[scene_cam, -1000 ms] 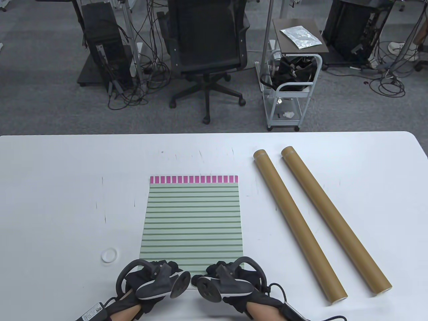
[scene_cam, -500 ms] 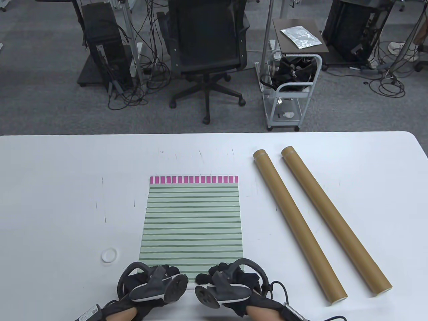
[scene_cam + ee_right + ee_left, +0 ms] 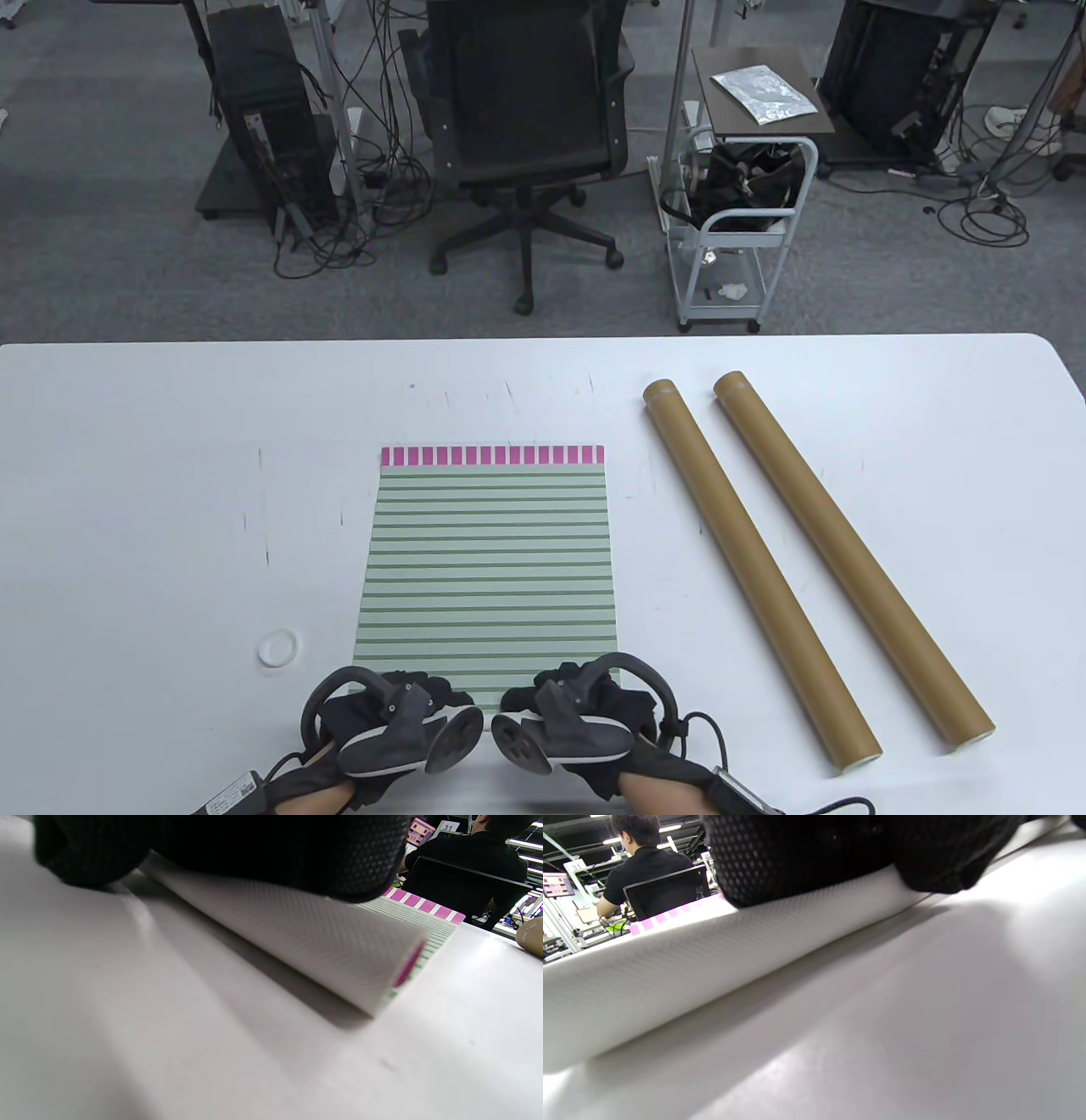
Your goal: Roll up mouse pads and store in mailing tubes
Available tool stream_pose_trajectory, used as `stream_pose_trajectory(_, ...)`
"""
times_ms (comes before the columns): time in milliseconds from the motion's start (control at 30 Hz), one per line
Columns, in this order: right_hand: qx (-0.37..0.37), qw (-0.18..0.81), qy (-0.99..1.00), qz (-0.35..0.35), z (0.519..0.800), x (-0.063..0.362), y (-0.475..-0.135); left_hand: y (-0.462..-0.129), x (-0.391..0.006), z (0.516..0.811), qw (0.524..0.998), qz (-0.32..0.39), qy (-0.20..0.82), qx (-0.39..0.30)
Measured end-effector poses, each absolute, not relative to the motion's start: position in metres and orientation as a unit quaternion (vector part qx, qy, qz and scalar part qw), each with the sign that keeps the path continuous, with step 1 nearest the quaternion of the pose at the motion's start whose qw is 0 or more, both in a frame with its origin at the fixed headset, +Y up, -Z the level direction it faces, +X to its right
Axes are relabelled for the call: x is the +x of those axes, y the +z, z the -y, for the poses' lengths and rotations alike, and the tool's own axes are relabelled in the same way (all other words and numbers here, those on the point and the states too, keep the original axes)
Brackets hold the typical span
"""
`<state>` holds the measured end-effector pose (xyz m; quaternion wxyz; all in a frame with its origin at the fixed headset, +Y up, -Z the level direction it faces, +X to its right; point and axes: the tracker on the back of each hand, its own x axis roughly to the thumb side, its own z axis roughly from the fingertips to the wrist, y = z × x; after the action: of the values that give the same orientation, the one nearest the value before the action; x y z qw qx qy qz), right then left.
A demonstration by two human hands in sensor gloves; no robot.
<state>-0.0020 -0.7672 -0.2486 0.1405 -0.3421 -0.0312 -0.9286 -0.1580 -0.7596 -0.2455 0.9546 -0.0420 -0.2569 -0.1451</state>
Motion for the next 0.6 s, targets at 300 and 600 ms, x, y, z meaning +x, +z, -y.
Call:
stream_pose_trajectory(300, -0.357, 0.149, -0.922, 0.026, 0.762, -0.002, -0.244, -0.257, -0.168, 0.759, 0.956, 0.253, -0.084, -0.126)
stream_pose_trajectory(600, -0.347, 0.111, -0.929, 0.071, 0.767, 0.006, -0.251, -0.266, -0.17, 0.768, 0.965, 0.204, -0.128, -0.107)
